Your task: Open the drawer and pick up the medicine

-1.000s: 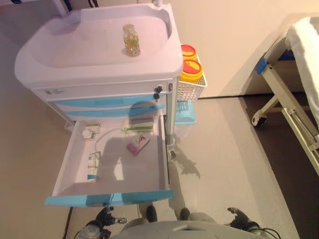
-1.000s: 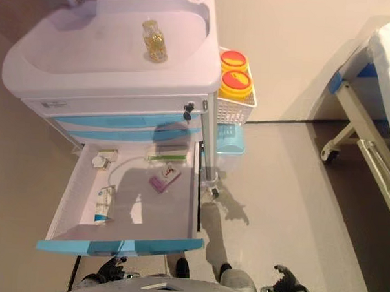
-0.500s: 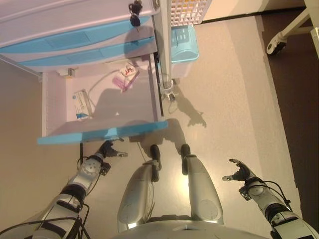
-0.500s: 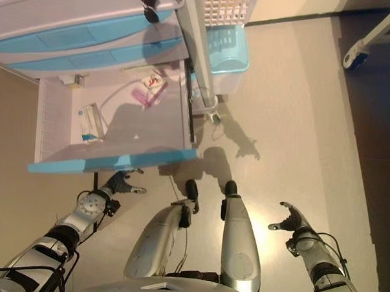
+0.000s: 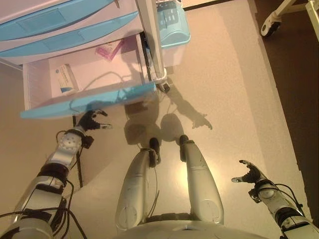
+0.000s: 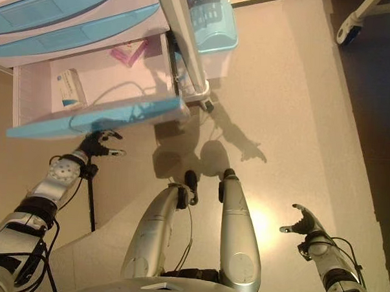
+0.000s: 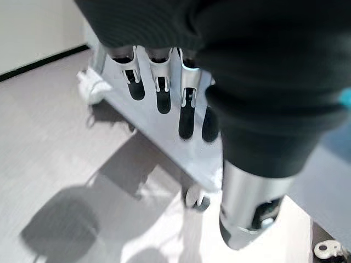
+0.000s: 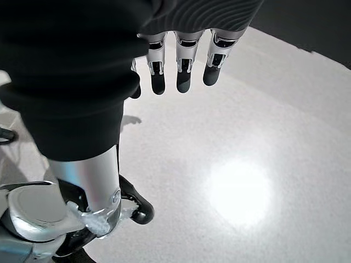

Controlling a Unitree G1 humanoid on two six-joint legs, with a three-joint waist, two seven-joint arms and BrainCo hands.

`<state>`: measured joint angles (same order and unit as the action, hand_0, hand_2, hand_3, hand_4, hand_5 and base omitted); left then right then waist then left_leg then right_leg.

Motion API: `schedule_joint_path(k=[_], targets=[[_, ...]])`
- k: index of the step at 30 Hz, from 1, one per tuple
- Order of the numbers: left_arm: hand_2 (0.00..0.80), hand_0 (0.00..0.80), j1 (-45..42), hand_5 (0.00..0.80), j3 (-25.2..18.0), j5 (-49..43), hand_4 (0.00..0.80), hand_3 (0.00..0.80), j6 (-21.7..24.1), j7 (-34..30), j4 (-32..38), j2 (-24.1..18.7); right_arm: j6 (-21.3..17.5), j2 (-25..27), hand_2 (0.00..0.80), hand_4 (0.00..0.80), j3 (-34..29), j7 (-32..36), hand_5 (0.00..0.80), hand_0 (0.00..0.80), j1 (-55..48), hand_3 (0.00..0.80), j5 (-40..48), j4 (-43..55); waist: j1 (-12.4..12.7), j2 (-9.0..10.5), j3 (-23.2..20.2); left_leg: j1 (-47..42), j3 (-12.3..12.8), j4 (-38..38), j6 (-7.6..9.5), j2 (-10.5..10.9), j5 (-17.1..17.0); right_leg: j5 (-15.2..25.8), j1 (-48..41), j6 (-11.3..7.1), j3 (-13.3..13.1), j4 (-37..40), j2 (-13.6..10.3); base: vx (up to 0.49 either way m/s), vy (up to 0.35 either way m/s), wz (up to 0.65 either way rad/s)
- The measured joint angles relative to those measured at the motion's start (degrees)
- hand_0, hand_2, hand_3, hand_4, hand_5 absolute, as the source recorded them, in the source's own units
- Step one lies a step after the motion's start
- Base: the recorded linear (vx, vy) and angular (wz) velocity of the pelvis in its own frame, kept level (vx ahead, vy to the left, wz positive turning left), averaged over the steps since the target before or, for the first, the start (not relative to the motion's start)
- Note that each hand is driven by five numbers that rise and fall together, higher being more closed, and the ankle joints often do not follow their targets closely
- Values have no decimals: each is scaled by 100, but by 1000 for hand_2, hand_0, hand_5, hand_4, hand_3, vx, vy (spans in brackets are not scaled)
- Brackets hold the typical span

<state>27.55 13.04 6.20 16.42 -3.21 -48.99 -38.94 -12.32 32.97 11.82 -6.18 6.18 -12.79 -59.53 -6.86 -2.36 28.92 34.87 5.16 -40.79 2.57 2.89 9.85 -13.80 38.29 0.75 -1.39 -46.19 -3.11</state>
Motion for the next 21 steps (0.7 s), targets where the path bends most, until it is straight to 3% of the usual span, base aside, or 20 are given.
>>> schedule_joint_path(k=[7,17,21], targets=[[0,0,765,0,1,-1,0,0,-23,769,-308,-464,-59,-6,0,0,45,-254,0,0,-31,0,63,-123,-130,43,24,187,26,-225,-14,-22,93,-5,191,-4,-131,-134,132,53,49,-9],[0,0,2365,0,25,-275,0,0,-333,3299,-921,-723,-277,-56,0,0,292,-553,0,0,-70,0,160,-345,-310,106,22,376,4,-400,-48,-99,174,10,351,11,-214,-188,276,40,39,-6],[0,0,2606,0,114,-396,0,0,-541,3914,-1198,-725,-248,-55,0,0,367,-598,0,0,-71,0,211,-326,-384,129,20,380,25,-409,-31,-107,165,61,371,-27,-270,-180,324,-1,28,-9]])
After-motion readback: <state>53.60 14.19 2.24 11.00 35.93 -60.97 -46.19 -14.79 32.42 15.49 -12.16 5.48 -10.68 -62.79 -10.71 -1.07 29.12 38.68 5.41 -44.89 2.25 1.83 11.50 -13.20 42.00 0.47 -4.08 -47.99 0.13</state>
